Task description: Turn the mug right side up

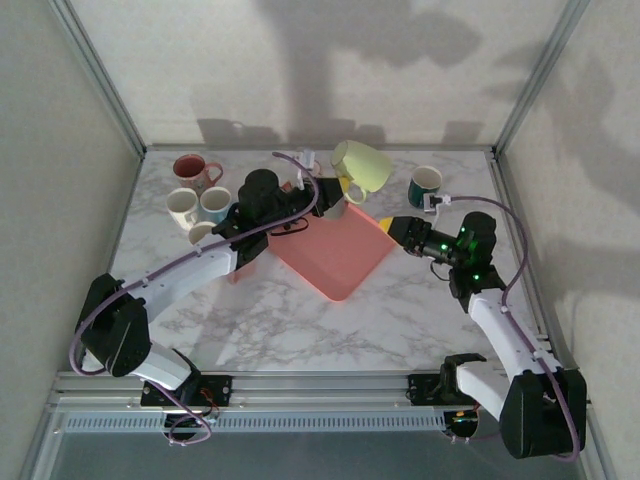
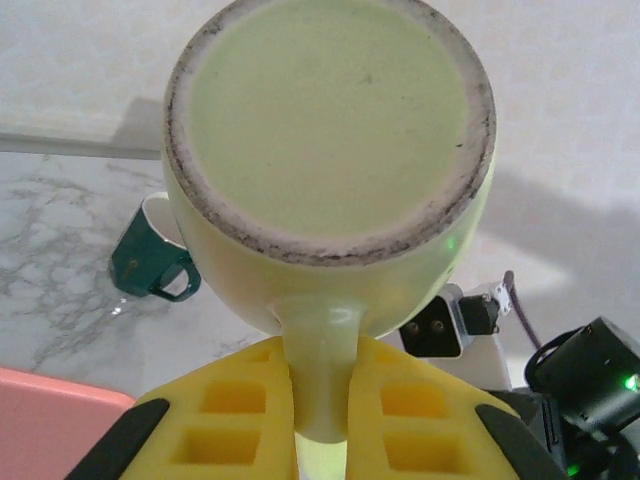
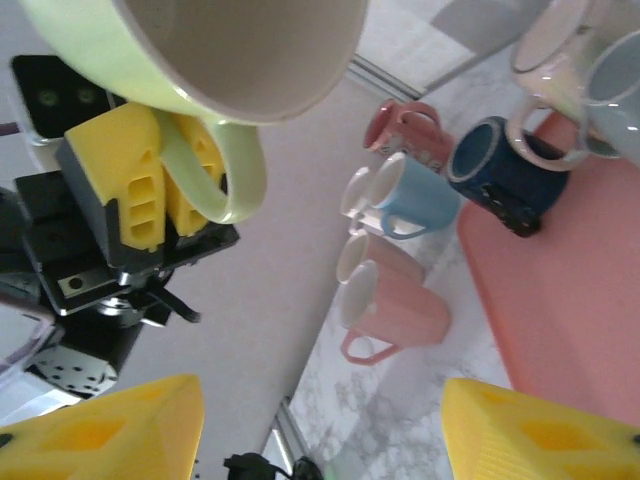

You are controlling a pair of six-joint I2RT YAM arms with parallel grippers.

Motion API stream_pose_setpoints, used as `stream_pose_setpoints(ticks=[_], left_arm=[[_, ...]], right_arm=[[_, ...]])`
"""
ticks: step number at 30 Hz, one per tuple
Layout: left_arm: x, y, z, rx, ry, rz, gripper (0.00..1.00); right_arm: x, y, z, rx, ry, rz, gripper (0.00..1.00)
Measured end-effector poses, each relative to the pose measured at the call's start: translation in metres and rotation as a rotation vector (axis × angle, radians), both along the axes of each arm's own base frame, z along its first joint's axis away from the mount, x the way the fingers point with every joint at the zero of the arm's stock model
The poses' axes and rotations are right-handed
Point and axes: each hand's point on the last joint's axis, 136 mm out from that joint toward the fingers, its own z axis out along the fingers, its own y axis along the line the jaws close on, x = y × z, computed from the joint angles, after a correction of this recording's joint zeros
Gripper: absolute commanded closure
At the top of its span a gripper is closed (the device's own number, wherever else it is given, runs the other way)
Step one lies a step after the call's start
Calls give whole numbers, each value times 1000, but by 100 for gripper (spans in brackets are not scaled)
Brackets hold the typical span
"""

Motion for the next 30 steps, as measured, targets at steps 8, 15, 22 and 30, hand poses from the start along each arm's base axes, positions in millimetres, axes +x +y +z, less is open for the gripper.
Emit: stream_pose_setpoints(ticks=[8, 15, 22, 30], left_arm=[[-3, -1, 2, -50, 28, -17, 100], [-4, -1, 2, -68, 36, -18, 100], [-5, -1, -1, -71, 49, -21, 100], [-6, -1, -1, -90, 47, -26, 100]], right_arm=[[-6, 30, 16, 60, -61, 83, 36], [5, 39, 25, 105, -86, 68, 39], [19, 43, 32, 155, -81, 24, 43], [28, 46, 45, 220, -85, -10, 51]])
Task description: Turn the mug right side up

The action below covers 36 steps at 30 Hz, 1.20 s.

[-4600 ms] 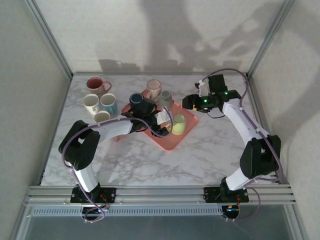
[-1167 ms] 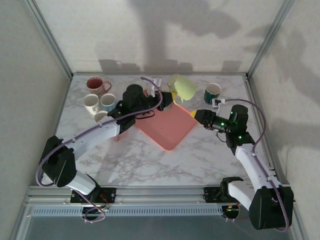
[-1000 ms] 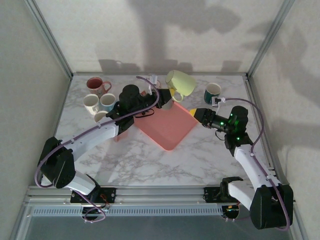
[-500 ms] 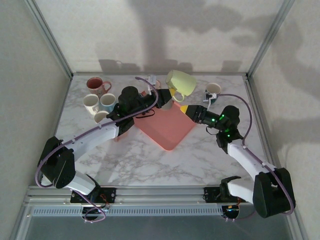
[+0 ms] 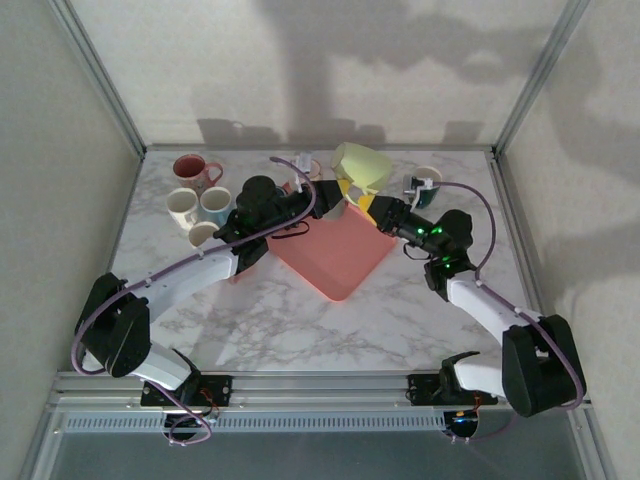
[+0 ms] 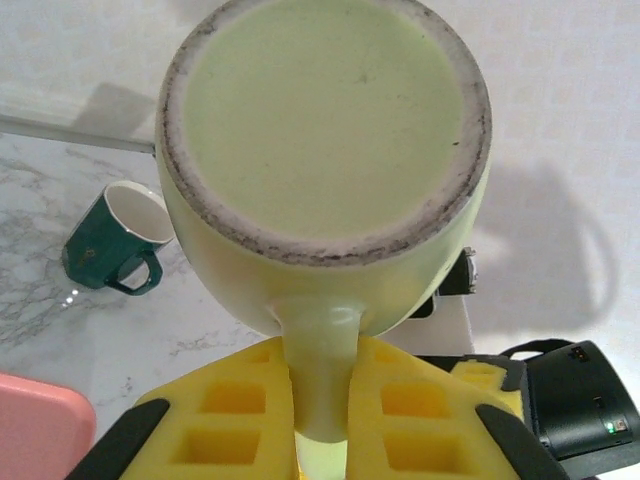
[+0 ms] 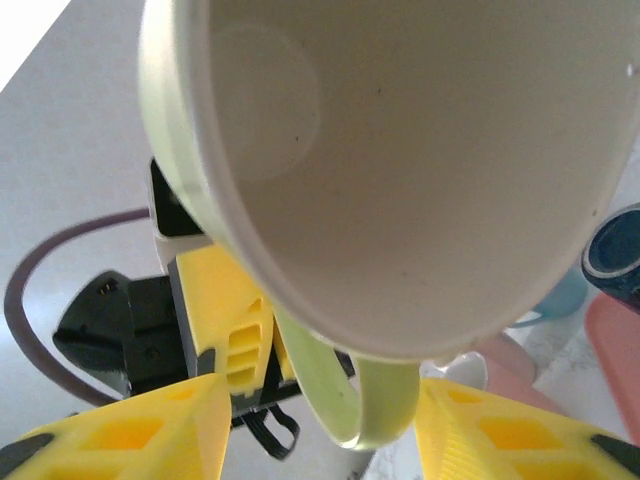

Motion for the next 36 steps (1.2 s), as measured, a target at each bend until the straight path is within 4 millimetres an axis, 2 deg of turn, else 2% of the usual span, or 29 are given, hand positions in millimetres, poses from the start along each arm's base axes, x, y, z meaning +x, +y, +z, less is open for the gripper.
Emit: stream_pose_setpoints(ticks=[9, 11, 15, 20, 22, 24, 26, 30, 33, 36], left_arm=[[-3, 1, -5, -30, 16, -11, 100], [-3, 1, -4, -36, 18, -12, 100], [-2, 4, -2, -57, 19, -5, 100], [-2, 6, -1, -73, 14, -3, 99], [-4, 7, 0, -73, 11, -2, 83], [-5, 8, 0, -72, 6, -2, 59], [-6, 9, 4, -70, -13, -1, 48], [-10, 12, 6, -47, -38, 3, 37], [-11, 18, 7, -19, -60, 17, 32], [-11, 34, 12, 13, -93, 45, 30]], right_arm=[[13, 9, -1, 84, 62, -29, 65], [15, 11, -1, 100, 69, -33, 73], [16, 13, 2, 126, 66, -33, 100], [15, 15, 4, 132, 59, -31, 100], [14, 16, 3, 129, 56, -28, 100], [13, 18, 3, 120, 52, -22, 100], [15, 18, 0, 109, 58, -31, 100], [18, 19, -4, 71, 63, -44, 100], [19, 17, -5, 32, 60, -59, 100], [20, 11, -7, -22, 65, -88, 100]])
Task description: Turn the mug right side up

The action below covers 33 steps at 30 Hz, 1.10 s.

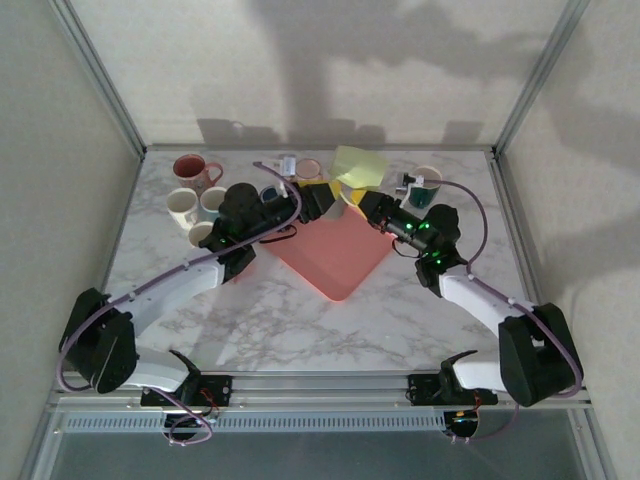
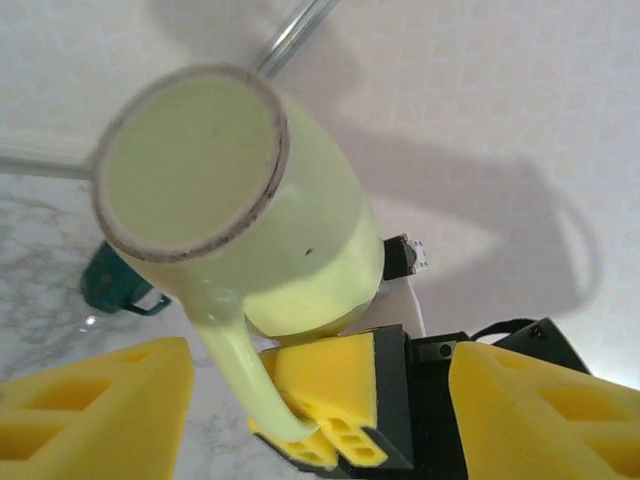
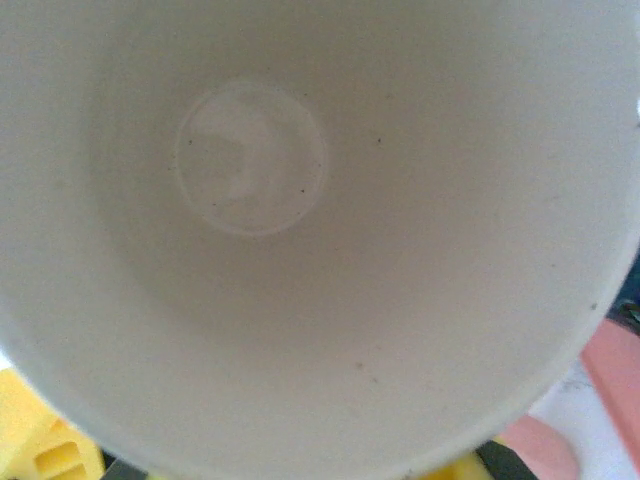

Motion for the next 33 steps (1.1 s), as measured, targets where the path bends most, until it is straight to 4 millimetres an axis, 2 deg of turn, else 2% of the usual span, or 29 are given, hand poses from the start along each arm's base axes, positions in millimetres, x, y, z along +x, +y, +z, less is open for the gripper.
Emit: stream_pose_setpoints(ticks=[6, 13, 16, 20, 27, 33], left_arm=[[3, 41, 2, 117, -66, 63, 28], [-10, 53, -42, 393, -101, 25, 27], [-15, 57, -50, 472, -138, 14, 27], [-19, 61, -51, 537, -210, 14, 27], [-16, 66, -64, 635, -250, 24, 27], [-12, 68, -76, 676, -243, 27, 27]], right_arm=[[-5, -20, 2, -124, -7, -59, 100], [-7, -56, -5, -303, 11, -150, 100], [-7, -71, -19, -408, 56, -194, 100], [-8, -90, -40, -580, 117, -251, 100], [-10, -128, -69, -886, 196, -340, 100], [-3, -170, -105, -1199, 309, -399, 100]])
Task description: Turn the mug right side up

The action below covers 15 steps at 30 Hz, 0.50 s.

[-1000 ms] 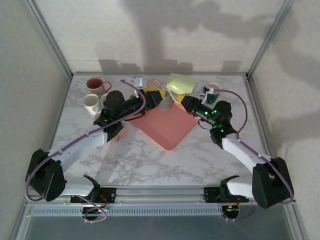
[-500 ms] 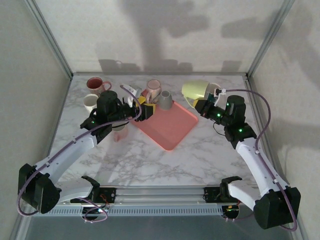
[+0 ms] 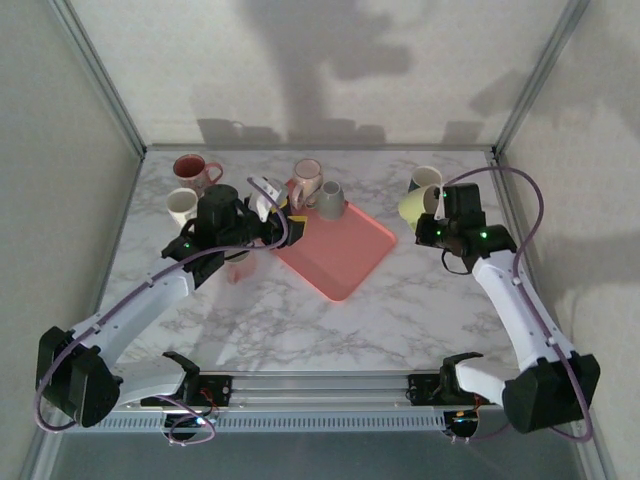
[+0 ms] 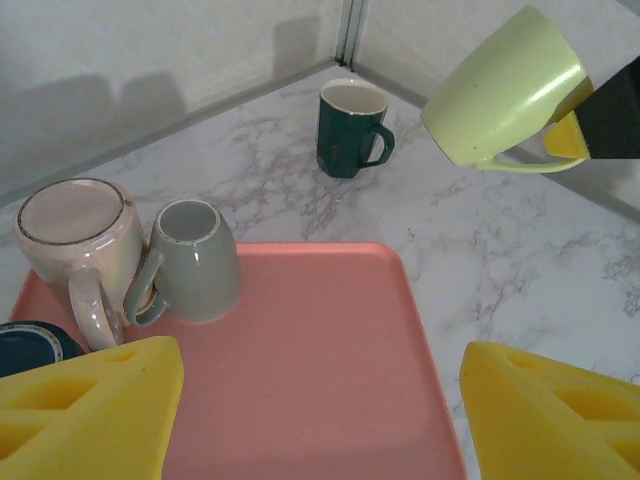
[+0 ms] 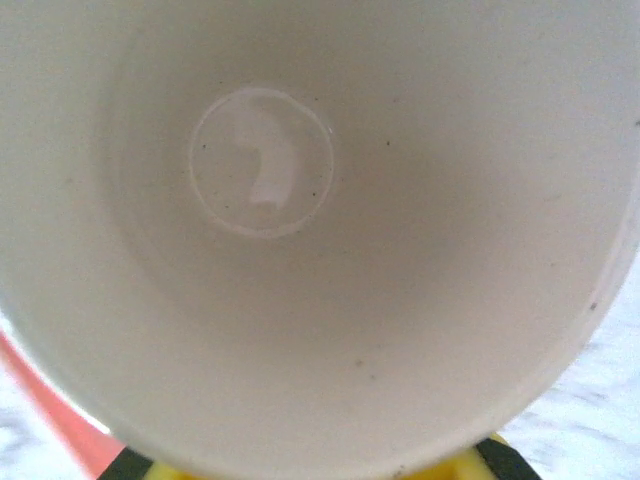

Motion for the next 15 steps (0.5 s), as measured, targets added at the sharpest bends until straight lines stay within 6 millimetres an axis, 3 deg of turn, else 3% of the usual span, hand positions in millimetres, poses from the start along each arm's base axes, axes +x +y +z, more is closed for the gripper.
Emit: stream_pose_setpoints(ticks=[6, 15], left_arm=[[2, 2, -8, 35, 4, 9, 27], [4, 2, -14, 54, 6, 7, 27]], right_arm=[[6, -29, -27, -210, 119, -43, 100], [25, -65, -39, -359, 203, -145, 100]])
